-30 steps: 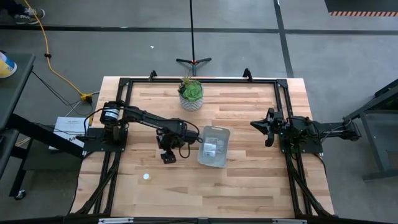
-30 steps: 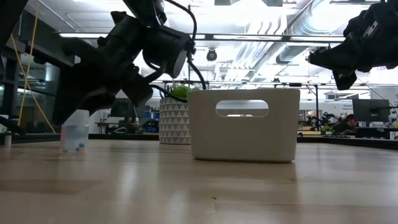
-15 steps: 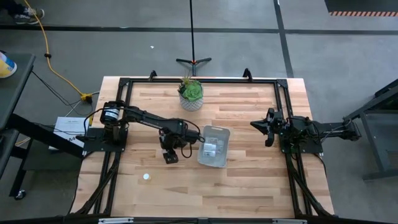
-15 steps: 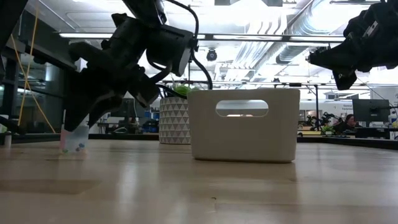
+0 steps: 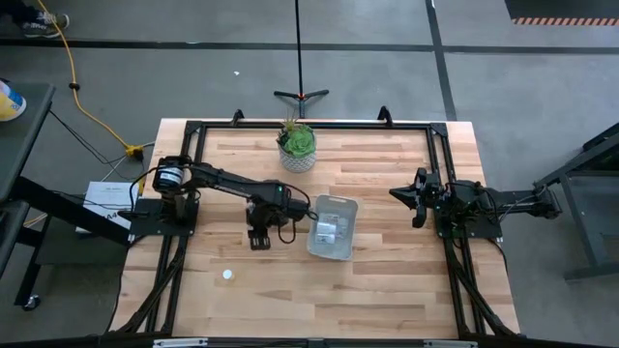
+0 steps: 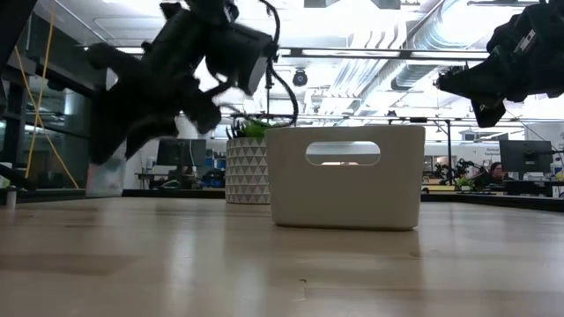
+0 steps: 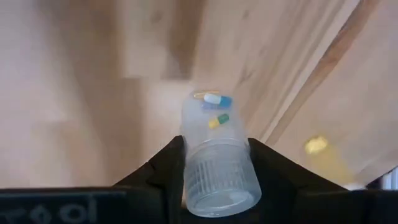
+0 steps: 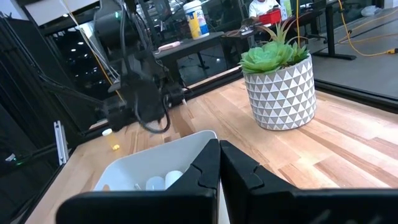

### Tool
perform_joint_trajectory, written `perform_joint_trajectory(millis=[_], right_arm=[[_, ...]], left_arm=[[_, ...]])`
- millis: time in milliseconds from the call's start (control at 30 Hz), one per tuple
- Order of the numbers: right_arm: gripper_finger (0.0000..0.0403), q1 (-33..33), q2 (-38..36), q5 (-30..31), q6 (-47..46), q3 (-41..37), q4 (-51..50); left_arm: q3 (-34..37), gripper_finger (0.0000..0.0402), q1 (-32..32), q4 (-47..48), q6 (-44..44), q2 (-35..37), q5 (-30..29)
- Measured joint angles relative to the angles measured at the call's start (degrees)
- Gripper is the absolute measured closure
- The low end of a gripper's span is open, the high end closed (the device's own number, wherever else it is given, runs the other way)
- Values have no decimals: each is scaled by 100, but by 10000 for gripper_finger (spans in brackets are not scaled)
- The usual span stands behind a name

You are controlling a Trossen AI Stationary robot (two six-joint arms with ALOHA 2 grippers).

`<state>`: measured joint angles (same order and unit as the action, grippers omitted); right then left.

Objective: Pick and place pill bottles into a basket
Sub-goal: Put the transparent medicine bottle into the white bin

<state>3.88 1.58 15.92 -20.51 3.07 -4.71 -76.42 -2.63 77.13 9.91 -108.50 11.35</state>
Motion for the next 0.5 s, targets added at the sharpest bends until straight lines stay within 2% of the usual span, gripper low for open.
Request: perform_joint_trajectory(millis=[167, 300, 400, 500], right_arm=[[403, 1, 10, 0, 0, 0, -1], [403, 1, 31, 0, 0, 0, 0], [402, 1, 28, 2, 0, 0, 1], [402, 1, 28, 15, 0, 0, 2]], left_arm=[[-885, 202, 74, 237, -279, 92, -324], [-1807, 208, 80, -201, -476, 105, -404], [-2388, 221, 76, -913, -642, 111, -445], [-2685, 221, 76, -1699, -722, 109, -485]])
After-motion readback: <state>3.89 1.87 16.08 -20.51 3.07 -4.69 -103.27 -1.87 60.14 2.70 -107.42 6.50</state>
